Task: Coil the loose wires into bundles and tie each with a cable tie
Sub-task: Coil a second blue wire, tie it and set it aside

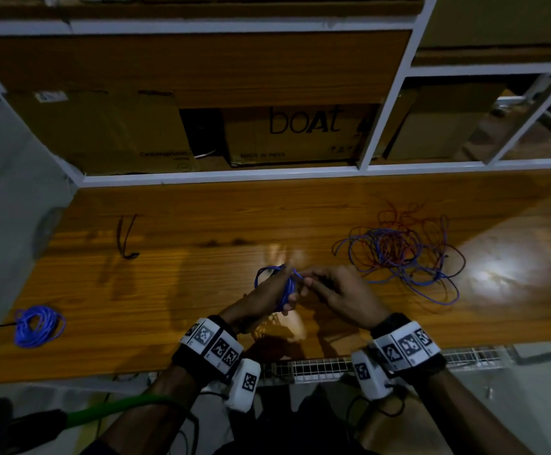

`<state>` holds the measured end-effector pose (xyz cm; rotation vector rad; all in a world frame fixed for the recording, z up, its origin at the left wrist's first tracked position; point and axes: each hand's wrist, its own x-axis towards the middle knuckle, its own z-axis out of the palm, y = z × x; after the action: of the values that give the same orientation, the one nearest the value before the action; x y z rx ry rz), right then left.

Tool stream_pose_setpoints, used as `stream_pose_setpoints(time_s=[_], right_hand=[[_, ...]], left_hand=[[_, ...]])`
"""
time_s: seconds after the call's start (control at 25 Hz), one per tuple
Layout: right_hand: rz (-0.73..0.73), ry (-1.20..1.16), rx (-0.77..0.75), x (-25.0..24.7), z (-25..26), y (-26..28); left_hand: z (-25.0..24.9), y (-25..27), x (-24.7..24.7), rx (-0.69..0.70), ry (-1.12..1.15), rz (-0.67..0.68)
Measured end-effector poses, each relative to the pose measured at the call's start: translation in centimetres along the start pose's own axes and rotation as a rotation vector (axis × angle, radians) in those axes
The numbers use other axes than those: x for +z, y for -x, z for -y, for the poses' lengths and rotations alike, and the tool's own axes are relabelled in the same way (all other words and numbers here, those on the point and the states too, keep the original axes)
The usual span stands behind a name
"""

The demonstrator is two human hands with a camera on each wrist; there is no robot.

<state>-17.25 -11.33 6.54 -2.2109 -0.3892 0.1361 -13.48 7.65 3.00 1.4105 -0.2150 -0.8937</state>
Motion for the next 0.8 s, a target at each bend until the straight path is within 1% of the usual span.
stream_pose_setpoints(time_s=[0.12,0.2,0.32,0.44,0.56,0.64,0.76,0.8], right_hand=[[-0.103,-0.008,0.016,1.0,-0.3,-0.1],[-0.159,-0.069,0.059,1.4,-0.4,-0.1],[-0.245,-0.165,0.111,2.2,0.0,0.2],[-0.305,-0.249,0.132,3.0,0.2,0.4],[-0.316,-0.242,0.126,3.0,0.1,0.3],[-0.304,-0.189,0.111,2.7,-0.3,0.4],[-0.243,-0.046,0.094,2.3,-1.4,1.0],[-0.212,-0.030,0.085,2.2,-1.7,1.3]], left_hand=[[0.5,-0.6,-0.3,0.039,0.005,-0.092],[0.9,-0.8,-0.4,0.058,0.010,-0.142],[0.8,-1.2,-0.1,0.064,0.058,-0.179],[0.5,-1.4,0.3,0.080,0.033,-0.209],[0.3,-1.5,0.6,0.095,-0.011,-0.218],[0.1,-1.5,0.5,0.105,0.014,-0.236],[-0.5,-1.6,0.1,0.127,0.050,-0.267],[-0.6,-1.6,0.1,0.134,0.055,-0.275]])
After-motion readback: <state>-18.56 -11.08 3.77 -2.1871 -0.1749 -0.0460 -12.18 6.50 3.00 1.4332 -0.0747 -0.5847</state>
